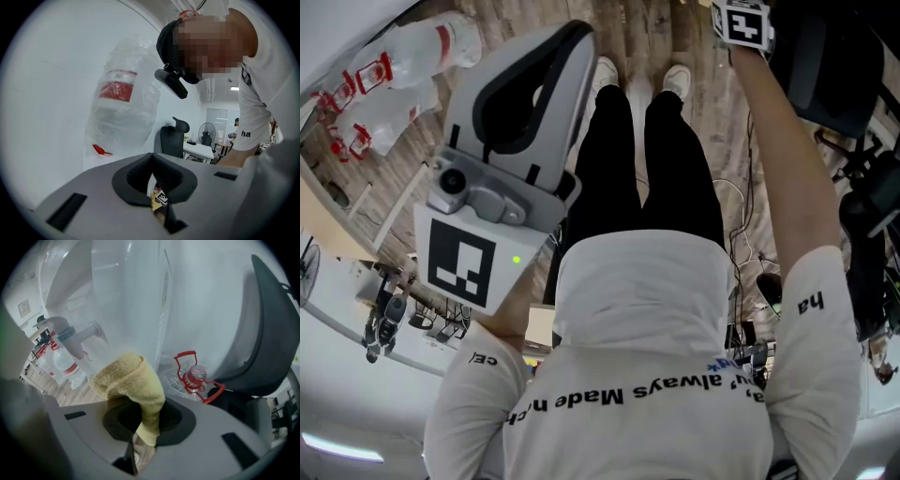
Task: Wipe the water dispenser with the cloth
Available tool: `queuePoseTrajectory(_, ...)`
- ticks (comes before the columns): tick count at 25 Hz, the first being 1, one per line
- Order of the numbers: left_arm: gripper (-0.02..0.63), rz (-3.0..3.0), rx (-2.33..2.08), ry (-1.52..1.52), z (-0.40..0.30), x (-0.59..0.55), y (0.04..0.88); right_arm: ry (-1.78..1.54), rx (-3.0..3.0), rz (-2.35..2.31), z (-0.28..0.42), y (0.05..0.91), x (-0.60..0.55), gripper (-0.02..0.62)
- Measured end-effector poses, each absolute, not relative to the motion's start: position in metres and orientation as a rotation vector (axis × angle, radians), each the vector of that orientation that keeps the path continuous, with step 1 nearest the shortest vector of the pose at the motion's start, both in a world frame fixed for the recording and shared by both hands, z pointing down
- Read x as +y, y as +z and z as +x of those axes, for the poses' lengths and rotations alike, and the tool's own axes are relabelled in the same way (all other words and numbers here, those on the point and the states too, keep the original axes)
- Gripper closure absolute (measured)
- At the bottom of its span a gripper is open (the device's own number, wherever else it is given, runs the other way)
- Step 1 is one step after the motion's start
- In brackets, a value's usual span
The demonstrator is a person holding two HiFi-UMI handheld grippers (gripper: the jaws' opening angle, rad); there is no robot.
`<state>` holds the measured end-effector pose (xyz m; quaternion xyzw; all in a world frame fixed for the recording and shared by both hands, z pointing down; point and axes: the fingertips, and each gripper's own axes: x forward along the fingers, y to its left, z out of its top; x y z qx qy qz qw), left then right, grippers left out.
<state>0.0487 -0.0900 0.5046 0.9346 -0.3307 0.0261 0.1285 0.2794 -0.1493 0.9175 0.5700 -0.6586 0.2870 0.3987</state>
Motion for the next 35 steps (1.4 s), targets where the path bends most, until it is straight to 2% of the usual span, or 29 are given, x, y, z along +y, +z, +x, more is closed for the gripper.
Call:
queuePoseTrajectory(10,0.588,2.709,-0.963,0.094,0.044,-0.088,0.524,0.725,-1.642,1.436,0.277,0.941,-0.147,0.534)
queuePoseTrajectory(35,0.588,2.704,-0.984,0.128,0.036,-0.068,0.556,0.795,-1.671,1.5,0.265,0.938,-0.136,0.532)
